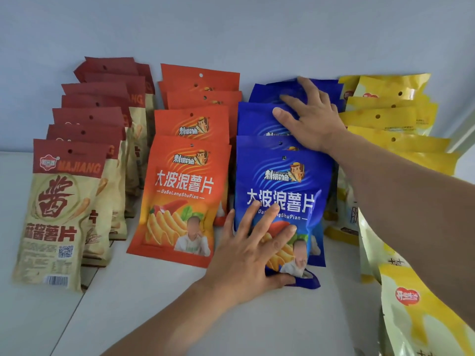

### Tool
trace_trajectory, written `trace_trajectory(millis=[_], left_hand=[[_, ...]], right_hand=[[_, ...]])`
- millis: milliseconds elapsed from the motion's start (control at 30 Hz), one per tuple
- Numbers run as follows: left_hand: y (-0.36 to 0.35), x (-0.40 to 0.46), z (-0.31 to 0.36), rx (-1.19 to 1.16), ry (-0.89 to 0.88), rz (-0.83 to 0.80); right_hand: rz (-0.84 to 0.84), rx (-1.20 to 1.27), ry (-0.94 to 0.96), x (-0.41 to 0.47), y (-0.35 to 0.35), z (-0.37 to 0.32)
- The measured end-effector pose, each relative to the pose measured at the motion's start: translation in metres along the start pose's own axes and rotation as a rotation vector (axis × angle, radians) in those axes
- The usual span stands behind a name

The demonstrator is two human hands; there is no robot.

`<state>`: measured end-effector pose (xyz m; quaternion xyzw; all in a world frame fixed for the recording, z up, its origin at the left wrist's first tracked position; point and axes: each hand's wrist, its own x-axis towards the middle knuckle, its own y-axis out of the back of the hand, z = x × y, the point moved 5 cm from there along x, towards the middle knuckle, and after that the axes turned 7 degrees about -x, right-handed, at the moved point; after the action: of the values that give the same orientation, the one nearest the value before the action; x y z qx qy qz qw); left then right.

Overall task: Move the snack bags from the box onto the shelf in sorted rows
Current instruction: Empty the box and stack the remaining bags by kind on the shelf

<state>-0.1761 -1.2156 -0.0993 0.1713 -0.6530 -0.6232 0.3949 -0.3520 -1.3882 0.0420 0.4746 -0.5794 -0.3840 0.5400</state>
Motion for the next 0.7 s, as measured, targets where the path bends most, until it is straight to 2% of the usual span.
trace_trajectory(millis=[100, 200, 433, 500, 633, 700], left_hand=[[-0.003, 0.002, 0.0, -0.019, 0.017, -0.015], [-0.006, 0.003, 0.0, -0.032, 0.02, -0.016], [-0.009, 0.008, -0.002, -0.019, 0.023, -0.04], [-0.009, 0.009, -0.003, 0.003, 0.023, -0.041], [-0.005, 0.011, -0.002, 0.021, 0.037, -0.039], [0.0, 0.011, 0.0, 0.013, 0.043, -0.025]], right_hand=[[-0.128, 0.072, 0.053, -0.002, 0.002, 0.002], [-0.237, 0.036, 0.1, -0.007, -0.002, 0.003], [-0.308, -0.036, 0.069, -0.006, -0.008, 0.003], [-0.243, 0.052, 0.033, -0.008, -0.001, 0.004], [0.185, 0.599, -0.138, -0.042, 0.026, 0.005], [0.273, 0.788, -0.235, -0.072, 0.02, 0.004]])
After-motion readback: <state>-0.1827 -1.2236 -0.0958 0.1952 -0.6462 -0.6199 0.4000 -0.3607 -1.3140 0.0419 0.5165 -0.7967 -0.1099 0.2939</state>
